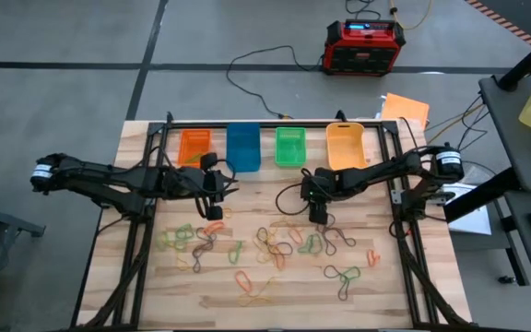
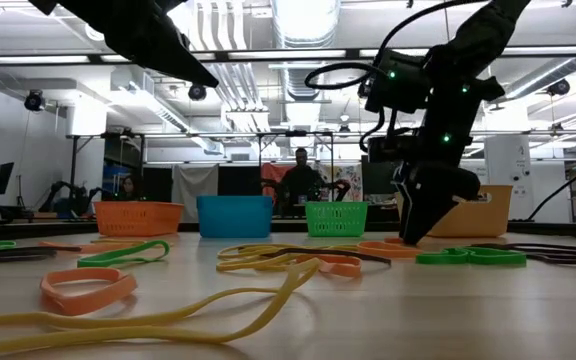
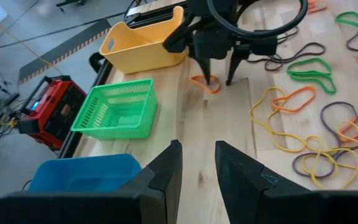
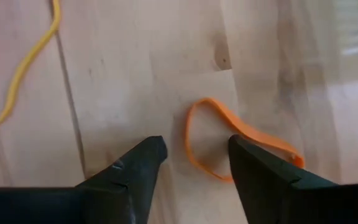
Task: Sort rubber bands into baskets
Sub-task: Put the orange rubber band into the green bin, then put the orange rubber band into the light orange bin
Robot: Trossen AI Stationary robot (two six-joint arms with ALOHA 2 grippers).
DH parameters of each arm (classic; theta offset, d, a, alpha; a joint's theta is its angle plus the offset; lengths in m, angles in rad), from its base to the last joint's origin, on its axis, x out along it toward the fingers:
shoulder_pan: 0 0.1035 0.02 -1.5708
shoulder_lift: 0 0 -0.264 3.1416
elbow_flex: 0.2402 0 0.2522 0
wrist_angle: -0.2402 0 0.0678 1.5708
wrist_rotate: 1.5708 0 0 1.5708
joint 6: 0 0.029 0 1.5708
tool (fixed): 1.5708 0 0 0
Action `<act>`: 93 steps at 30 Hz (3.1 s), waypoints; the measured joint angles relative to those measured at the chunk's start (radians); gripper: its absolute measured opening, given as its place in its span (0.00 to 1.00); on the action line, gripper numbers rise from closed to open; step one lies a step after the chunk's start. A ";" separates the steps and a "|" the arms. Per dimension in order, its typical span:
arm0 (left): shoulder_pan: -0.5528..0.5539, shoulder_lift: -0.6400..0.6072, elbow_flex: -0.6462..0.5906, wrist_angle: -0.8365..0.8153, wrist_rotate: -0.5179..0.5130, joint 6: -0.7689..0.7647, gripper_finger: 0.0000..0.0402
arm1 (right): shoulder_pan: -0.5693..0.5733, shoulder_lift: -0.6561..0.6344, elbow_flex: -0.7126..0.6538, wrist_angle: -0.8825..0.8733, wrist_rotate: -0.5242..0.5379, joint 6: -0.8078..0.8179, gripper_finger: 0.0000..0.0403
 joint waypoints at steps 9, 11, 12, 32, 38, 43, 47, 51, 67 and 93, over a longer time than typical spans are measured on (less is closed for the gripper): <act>0.000 0.000 0.000 0.000 -0.019 0.000 0.20 | -0.001 0.023 0.000 0.008 -0.024 -0.061 0.05; 0.000 0.000 0.000 0.000 -0.023 0.000 0.20 | -0.001 0.012 0.000 0.008 -0.025 -0.063 0.04; 0.000 0.000 0.000 0.000 -0.023 0.000 0.20 | -0.001 0.003 0.000 0.007 -0.025 -0.064 0.03; 0.000 0.065 0.000 0.144 -0.024 0.005 0.20 | -0.019 -0.405 0.038 0.205 -0.052 -0.181 0.02; 0.000 0.115 0.000 0.305 -0.024 0.011 0.20 | -0.095 -0.366 0.082 0.357 -0.052 -0.254 0.02; 0.000 0.105 0.000 0.342 -0.044 0.018 0.20 | -0.203 -0.271 0.114 0.417 -0.050 -0.211 0.02; 0.000 0.082 0.000 0.313 -0.079 0.008 0.20 | -0.277 -0.187 0.130 0.431 -0.038 -0.119 0.02; 0.000 0.077 -0.001 0.286 -0.078 -0.017 0.20 | -0.321 -0.111 0.141 0.427 -0.018 -0.065 0.02; 0.000 0.078 -0.001 0.206 -0.113 -0.097 0.20 | -0.380 0.050 0.217 0.408 -0.025 0.037 0.03; -0.005 0.084 0.000 0.013 0.076 -0.263 0.20 | -0.246 -0.194 0.195 0.165 -0.057 0.018 0.31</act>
